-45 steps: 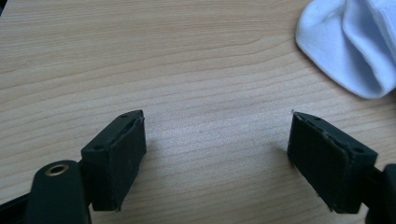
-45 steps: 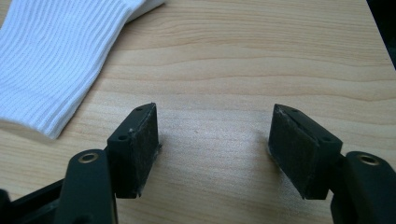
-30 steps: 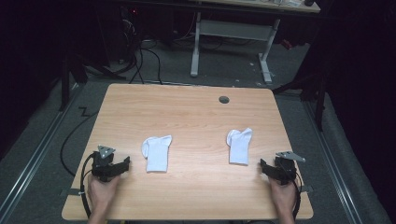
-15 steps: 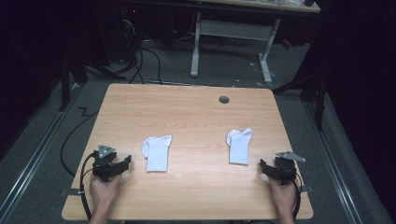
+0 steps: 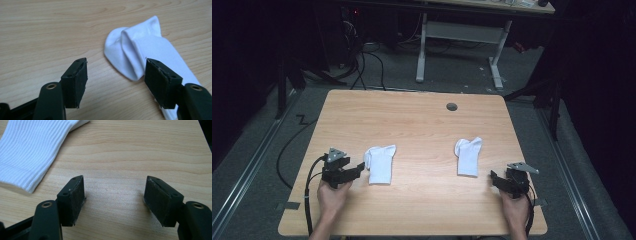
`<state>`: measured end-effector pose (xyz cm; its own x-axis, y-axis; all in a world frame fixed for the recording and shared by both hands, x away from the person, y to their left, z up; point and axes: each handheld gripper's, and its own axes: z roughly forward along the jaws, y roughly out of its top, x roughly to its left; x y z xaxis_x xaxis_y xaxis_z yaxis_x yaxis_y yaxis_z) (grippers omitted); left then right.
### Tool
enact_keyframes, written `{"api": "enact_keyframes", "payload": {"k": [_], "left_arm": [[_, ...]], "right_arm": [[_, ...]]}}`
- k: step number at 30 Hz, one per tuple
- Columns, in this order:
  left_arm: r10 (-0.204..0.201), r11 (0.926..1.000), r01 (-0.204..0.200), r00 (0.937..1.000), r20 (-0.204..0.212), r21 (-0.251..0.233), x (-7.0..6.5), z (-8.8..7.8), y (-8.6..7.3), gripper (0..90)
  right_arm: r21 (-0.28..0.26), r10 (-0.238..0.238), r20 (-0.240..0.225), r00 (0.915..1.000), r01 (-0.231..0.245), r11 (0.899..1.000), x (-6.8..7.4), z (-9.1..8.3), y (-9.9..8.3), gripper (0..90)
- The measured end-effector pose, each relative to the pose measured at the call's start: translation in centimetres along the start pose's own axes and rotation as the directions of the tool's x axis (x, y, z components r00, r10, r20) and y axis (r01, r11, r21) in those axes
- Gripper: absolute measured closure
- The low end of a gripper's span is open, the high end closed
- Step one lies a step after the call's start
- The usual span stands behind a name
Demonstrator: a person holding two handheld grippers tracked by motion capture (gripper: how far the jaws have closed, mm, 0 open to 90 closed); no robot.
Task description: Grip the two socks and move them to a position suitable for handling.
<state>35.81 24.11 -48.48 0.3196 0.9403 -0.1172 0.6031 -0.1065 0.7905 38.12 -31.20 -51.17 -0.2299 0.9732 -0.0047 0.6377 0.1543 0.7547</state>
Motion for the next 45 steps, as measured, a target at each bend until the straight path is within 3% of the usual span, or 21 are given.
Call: {"api": "enact_keyframes", "payload": {"k": [3,8,21,27,40,45], "left_arm": [[-0.012,0.9999,0.012,0.9997,0.02,0.005,-0.3,0.5,0.3,36.4],[0.02,0.9987,-0.02,0.9996,0.021,0.047,-1.1,1.6,1.0,36.1],[0.075,0.9922,-0.077,0.997,0.015,0.099,-2.4,3.3,1.8,42.3],[0.072,0.9892,-0.074,0.9971,0.028,0.126,-2.5,4.1,1.7,47.2],[0.067,0.9893,-0.071,0.9973,0.03,0.127,-2.6,4.6,1.6,57.7],[0.066,0.9897,-0.07,0.9971,0.039,0.124,-2.8,4.7,1.6,67.8]], "right_arm": [[0.0,0.0,0.0,1.0,0.0,1.0,0.0,0.0,0.0,32.7],[-0.001,-0.004,0.0,1.0,0.004,1.0,0.0,0.0,0.0,32.6],[0.001,-0.007,-0.001,1.0,0.007,1.0,0.0,0.0,0.0,32.6],[0.001,-0.008,-0.002,1.0,0.008,1.0,0.0,0.0,0.0,32.6],[0.001,-0.008,-0.002,1.0,0.008,1.0,0.0,0.0,0.0,32.6],[0.0,-0.008,-0.003,1.0,0.008,1.0,0.0,0.0,0.0,32.6]]}}
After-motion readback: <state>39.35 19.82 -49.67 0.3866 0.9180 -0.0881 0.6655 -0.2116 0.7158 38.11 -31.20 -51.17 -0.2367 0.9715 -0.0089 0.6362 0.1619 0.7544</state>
